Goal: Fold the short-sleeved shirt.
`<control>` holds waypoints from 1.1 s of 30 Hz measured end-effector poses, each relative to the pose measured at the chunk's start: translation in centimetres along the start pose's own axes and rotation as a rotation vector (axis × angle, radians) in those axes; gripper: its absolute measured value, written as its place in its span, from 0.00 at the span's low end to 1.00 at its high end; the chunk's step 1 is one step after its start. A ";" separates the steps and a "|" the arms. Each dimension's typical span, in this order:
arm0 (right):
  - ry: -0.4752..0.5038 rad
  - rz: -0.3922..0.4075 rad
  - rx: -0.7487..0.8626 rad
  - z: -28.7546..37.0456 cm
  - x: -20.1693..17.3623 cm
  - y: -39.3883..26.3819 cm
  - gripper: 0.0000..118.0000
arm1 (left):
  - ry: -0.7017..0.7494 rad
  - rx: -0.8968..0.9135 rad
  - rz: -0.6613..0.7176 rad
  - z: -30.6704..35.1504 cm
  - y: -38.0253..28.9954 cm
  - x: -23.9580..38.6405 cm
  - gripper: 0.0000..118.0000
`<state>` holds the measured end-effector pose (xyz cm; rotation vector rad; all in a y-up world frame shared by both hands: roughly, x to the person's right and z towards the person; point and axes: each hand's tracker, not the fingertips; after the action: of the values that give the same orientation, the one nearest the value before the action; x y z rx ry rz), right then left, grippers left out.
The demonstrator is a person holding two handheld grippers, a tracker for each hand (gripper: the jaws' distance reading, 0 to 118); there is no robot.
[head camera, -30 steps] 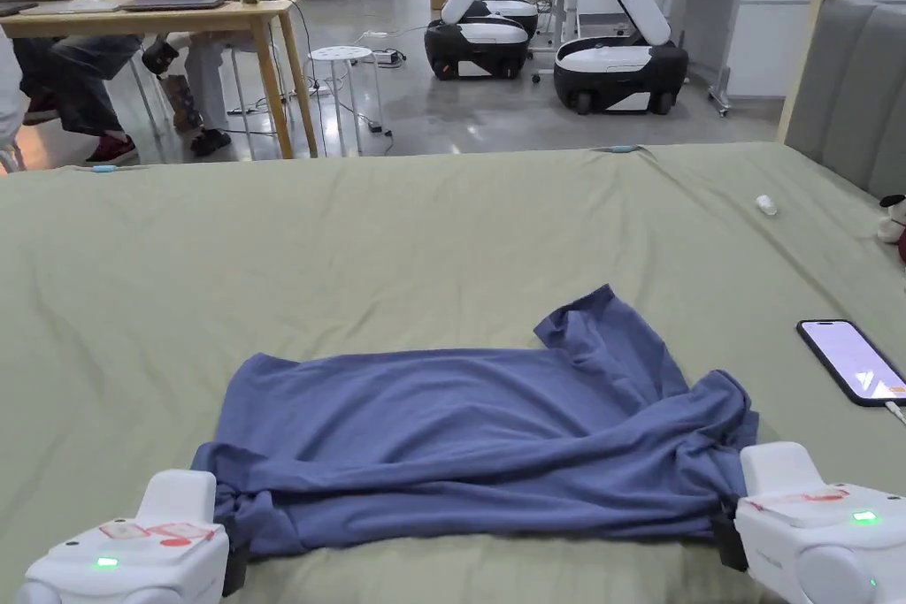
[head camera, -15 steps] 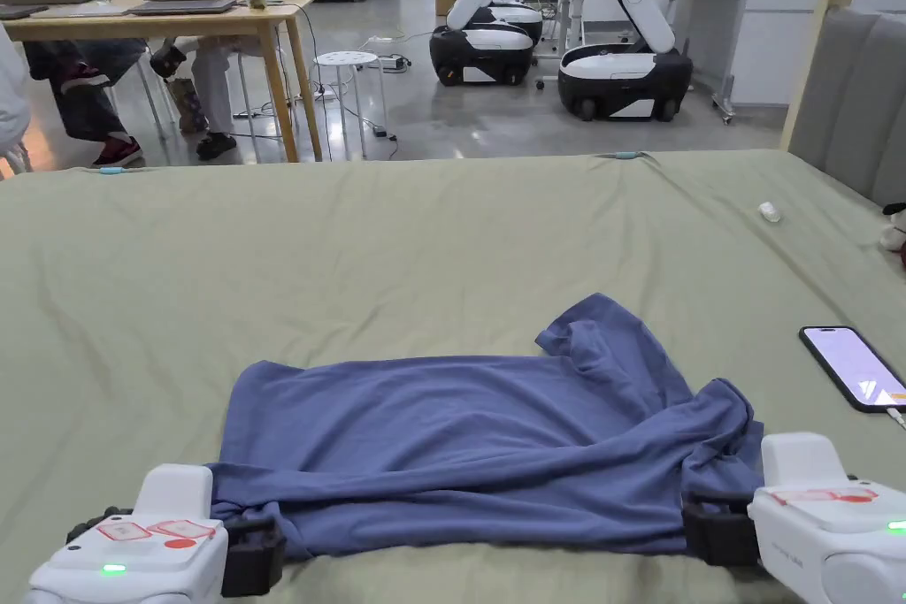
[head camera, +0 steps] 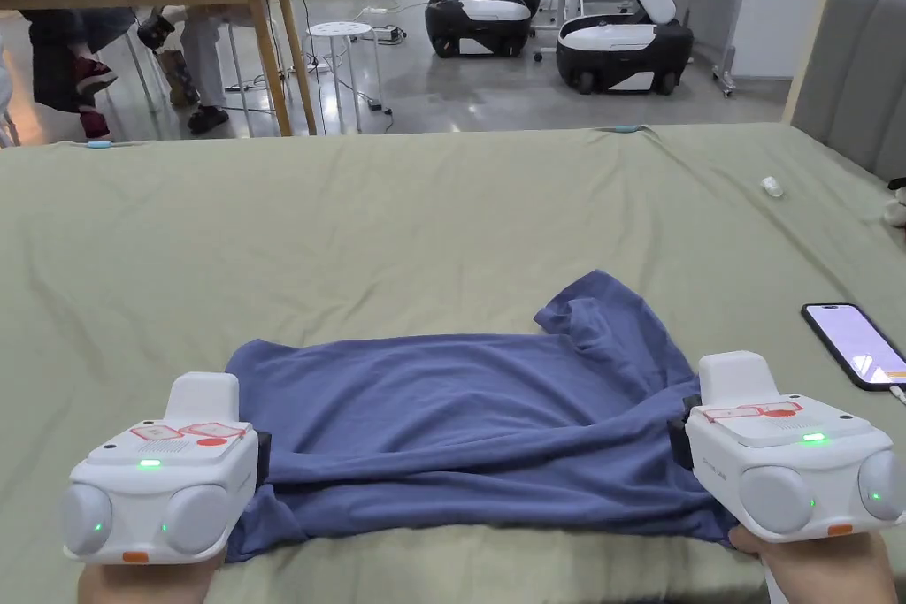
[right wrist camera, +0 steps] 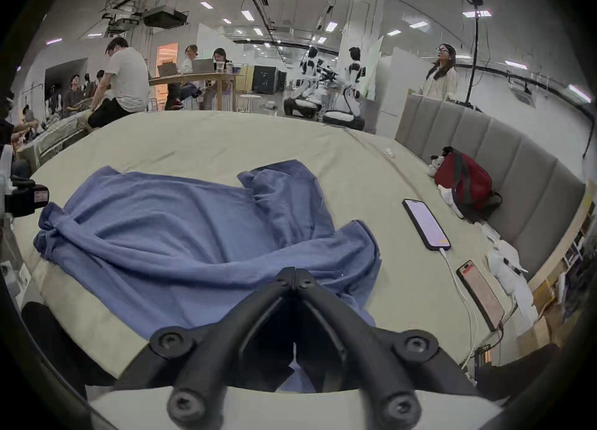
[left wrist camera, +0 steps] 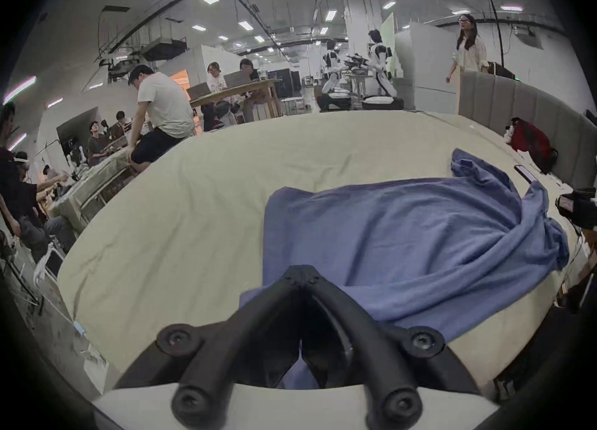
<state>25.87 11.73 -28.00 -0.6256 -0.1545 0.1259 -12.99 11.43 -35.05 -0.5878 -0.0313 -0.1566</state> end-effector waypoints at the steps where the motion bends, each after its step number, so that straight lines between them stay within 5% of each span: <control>1: -0.002 0.004 0.000 -0.4 0.0 0.3 0.00 | 0.002 0.003 -0.002 -0.5 0.5 0.0 0.00; 9: -0.012 0.018 0.002 -4.8 0.2 3.7 0.00 | -0.021 -0.079 0.002 -7.7 4.9 -0.6 0.00; 10: -0.002 0.015 0.008 -5.0 0.0 4.0 0.00 | -0.035 -0.106 0.038 -9.0 5.5 -0.9 0.16; 13: 0.018 0.022 0.013 -5.3 -0.4 4.1 0.00 | -0.059 -0.185 0.055 -12.4 7.4 -1.4 0.89; 14: 0.027 0.029 0.010 -5.3 -0.5 4.0 0.00 | -0.062 -0.216 0.042 -13.7 7.8 -1.4 0.91; 16: 0.041 0.030 -0.004 -5.6 -0.7 3.8 0.00 | -0.037 -0.239 0.040 -16.0 8.7 -1.4 0.76; 25: 0.051 0.038 -0.037 -6.8 -0.3 3.3 0.00 | -0.015 -0.313 0.050 -19.7 7.5 -0.9 0.62; 27: 0.046 0.035 -0.040 -7.3 -0.1 3.4 0.00 | -0.033 -0.302 0.057 -18.7 7.9 -0.8 0.41; 28: 0.045 0.033 -0.039 -7.4 0.0 3.6 0.00 | -0.034 -0.294 0.058 -18.2 7.9 -0.8 0.15; 29: 0.045 0.032 -0.039 -7.5 0.1 3.9 0.00 | -0.046 -0.277 0.057 -17.8 8.0 -0.7 0.01; 33: 0.038 0.009 -0.028 -8.7 1.0 6.1 0.00 | -0.032 -0.229 0.003 -16.3 8.3 -0.1 0.01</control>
<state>27.97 11.86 -38.43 -0.6557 -0.1167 0.1202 -12.03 9.24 -53.20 -0.8185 -0.0436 -0.1487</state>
